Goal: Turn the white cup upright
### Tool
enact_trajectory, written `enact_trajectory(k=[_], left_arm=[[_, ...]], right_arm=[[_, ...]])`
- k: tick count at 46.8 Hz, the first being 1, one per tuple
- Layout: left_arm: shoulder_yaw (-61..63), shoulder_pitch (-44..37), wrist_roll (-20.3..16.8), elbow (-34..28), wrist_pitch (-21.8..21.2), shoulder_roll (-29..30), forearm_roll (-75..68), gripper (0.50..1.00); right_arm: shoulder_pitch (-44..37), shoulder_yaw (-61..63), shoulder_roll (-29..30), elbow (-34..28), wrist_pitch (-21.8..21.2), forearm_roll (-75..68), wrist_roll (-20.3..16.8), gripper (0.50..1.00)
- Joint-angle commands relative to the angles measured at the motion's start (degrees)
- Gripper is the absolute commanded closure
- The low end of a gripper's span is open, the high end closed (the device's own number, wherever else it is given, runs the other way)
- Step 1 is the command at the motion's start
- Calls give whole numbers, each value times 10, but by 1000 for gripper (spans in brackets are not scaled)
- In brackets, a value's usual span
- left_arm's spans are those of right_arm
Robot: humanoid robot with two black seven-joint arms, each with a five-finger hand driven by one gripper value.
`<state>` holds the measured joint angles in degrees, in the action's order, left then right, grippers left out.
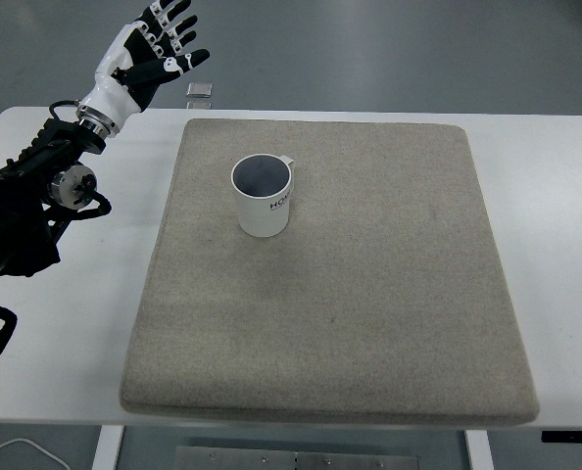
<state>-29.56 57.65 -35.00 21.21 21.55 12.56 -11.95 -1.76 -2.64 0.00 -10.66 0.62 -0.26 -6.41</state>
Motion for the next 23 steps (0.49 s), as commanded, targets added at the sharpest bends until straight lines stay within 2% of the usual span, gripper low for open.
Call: enact_trajectory(k=[1,7,14,17,23], left_arm=[[-1,0,0,1,-19,0,25,506],[-1,0,0,1,-47,0,77,506],[-4,0,111,1,-69,0,169,506],[-3,0,140,1,-77,0,209,504],[-3,-3,175,1,-84,-8,236,504]], right_arm=[[0,0,0,-1,0,0,0,570],[0,0,0,0,0,0,0,570],[0,0,0,0,0,0,0,570],[0,0,0,0,0,0,0,570],[0,0,0,-1,0,0,0,570]])
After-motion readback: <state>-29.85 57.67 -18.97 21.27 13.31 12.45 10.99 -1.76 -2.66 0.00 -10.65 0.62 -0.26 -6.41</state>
